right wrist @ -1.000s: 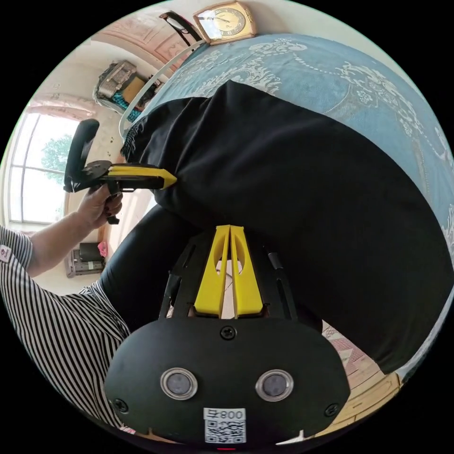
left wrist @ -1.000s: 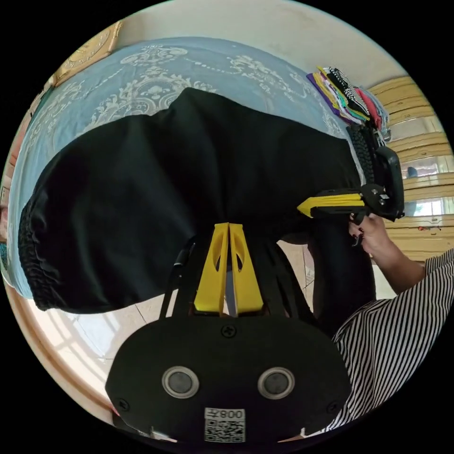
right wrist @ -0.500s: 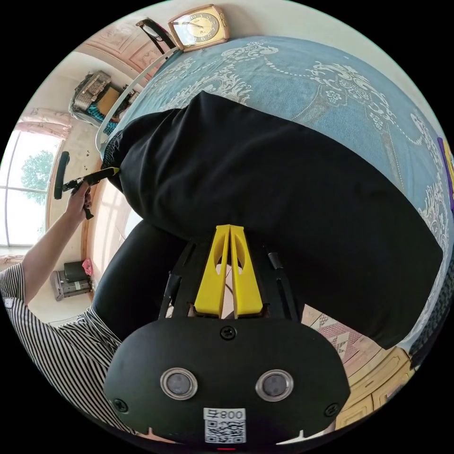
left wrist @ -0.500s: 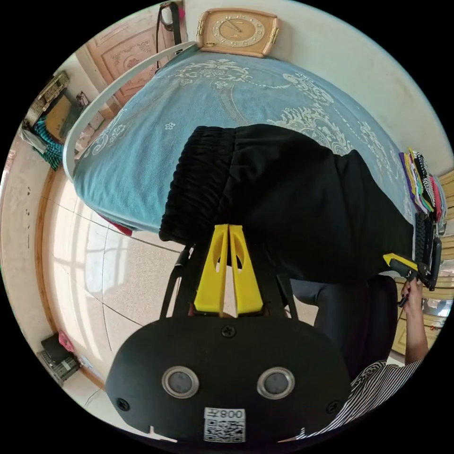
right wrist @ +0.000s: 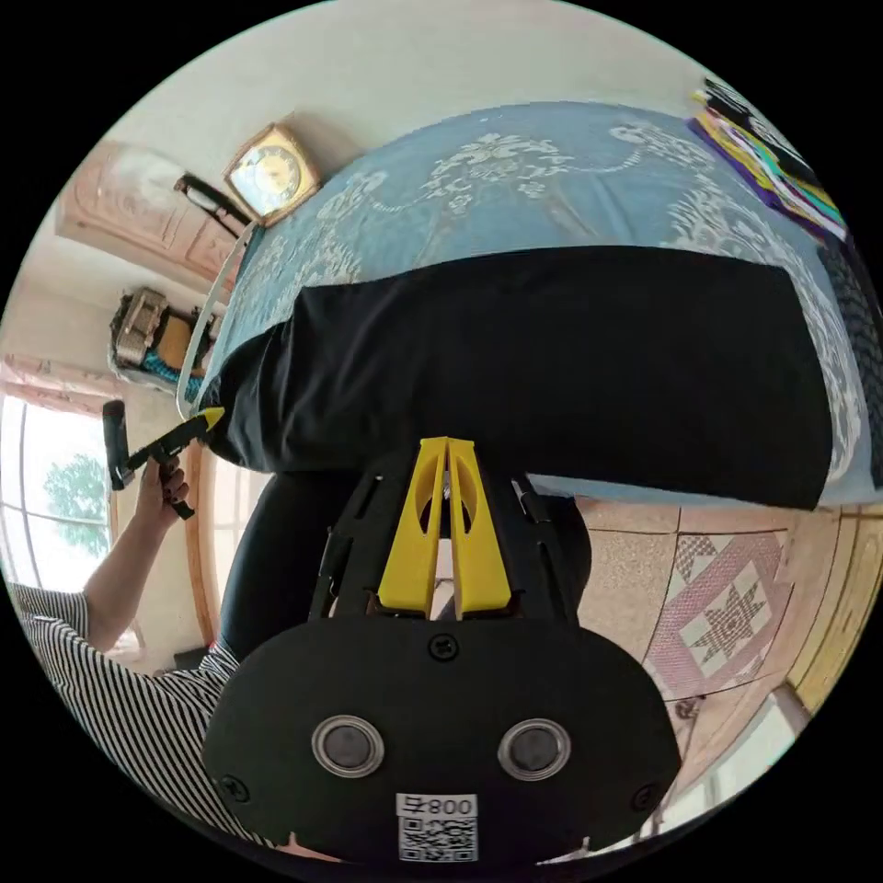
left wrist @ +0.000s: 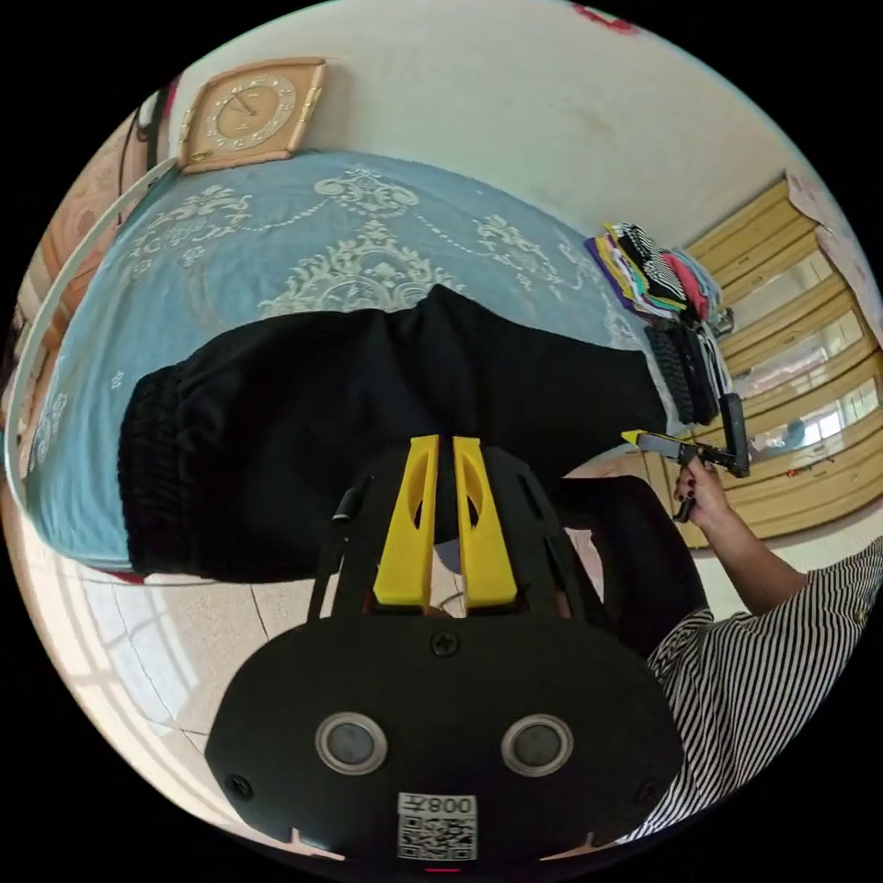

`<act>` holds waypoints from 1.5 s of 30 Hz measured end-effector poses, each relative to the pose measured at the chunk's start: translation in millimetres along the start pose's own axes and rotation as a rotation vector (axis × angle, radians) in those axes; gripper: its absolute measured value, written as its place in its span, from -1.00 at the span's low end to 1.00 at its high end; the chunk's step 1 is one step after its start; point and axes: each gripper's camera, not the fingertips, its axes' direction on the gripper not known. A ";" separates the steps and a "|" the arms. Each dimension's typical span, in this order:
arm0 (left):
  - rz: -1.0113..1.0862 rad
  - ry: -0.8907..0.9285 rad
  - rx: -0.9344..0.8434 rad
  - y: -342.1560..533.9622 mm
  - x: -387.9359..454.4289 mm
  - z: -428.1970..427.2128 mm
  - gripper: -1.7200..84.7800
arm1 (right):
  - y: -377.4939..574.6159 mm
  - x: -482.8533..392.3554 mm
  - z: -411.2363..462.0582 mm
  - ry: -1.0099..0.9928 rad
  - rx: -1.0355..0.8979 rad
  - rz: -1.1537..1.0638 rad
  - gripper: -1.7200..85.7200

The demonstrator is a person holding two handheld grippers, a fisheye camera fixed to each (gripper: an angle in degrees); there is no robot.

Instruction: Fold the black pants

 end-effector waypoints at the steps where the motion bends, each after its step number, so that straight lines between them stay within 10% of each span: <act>1: 0.046 0.045 -0.021 -16.9 20.1 12.4 -0.83 | 14.3 28.3 -14.0 -0.024 0.061 0.078 -0.94; 14: 0.543 0.208 -0.305 -227.1 286.5 183.9 -0.71 | 182.2 308.2 -47.0 -0.396 0.580 0.810 -0.76; 45: 0.960 -0.090 -0.391 -421.4 606.1 365.9 -0.86 | 224.3 424.0 3.5 -0.623 0.736 0.891 -0.84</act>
